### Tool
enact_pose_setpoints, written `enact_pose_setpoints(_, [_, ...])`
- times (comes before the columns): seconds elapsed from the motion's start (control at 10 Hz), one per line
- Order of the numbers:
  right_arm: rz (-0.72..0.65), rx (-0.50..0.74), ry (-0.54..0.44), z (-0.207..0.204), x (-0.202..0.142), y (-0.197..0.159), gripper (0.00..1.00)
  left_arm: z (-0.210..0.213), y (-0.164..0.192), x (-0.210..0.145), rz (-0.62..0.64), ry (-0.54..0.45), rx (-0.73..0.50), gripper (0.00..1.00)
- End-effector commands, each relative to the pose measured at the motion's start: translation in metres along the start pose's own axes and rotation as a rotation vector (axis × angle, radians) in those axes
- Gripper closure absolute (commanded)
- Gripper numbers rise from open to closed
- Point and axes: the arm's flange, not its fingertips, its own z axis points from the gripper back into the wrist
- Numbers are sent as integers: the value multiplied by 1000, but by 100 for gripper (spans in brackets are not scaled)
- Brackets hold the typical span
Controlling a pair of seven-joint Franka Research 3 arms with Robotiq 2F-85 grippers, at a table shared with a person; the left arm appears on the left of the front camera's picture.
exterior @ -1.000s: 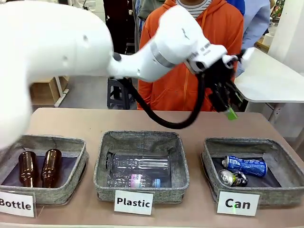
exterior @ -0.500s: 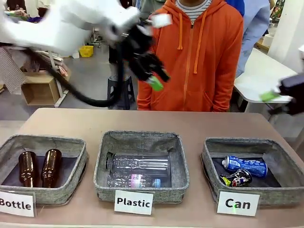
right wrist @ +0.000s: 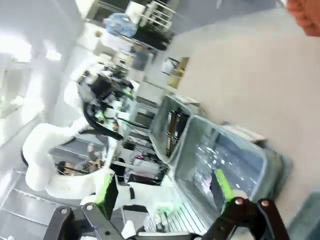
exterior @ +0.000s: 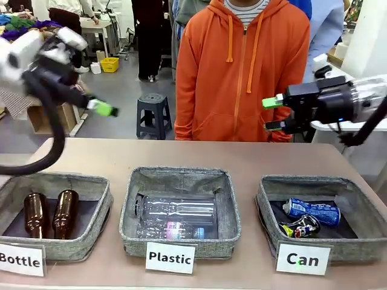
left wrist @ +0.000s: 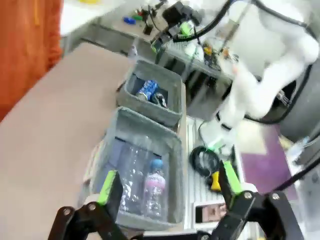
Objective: Sort the can waste into the basket.
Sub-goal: Pick up the can waste from the table and place it in the right Fabric basket.
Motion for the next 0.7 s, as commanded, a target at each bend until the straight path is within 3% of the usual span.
enact_pose_setpoints(0.0, [-8, 47, -26, -1, 2, -14, 0, 22, 7, -34, 150, -207, 18, 0])
enact_pose_setpoints(0.1, [-22, 1, -29, -1, 2, -24, 0, 36, 21, -50, 205, -294, 38, 0])
enact_pose_setpoints(0.2, [-18, 31, -12, -5, 0, -8, 0, 39, 35, -57, 199, -365, 73, 0])
enact_pose_setpoints(0.3, [-18, 31, -12, -5, 0, -8, 0, 40, 15, -56, 166, -176, 29, 0])
enact_pose_setpoints(0.6, [-18, 31, -12, -5, 0, -8, 0, 40, 15, -56, 166, -176, 29, 0])
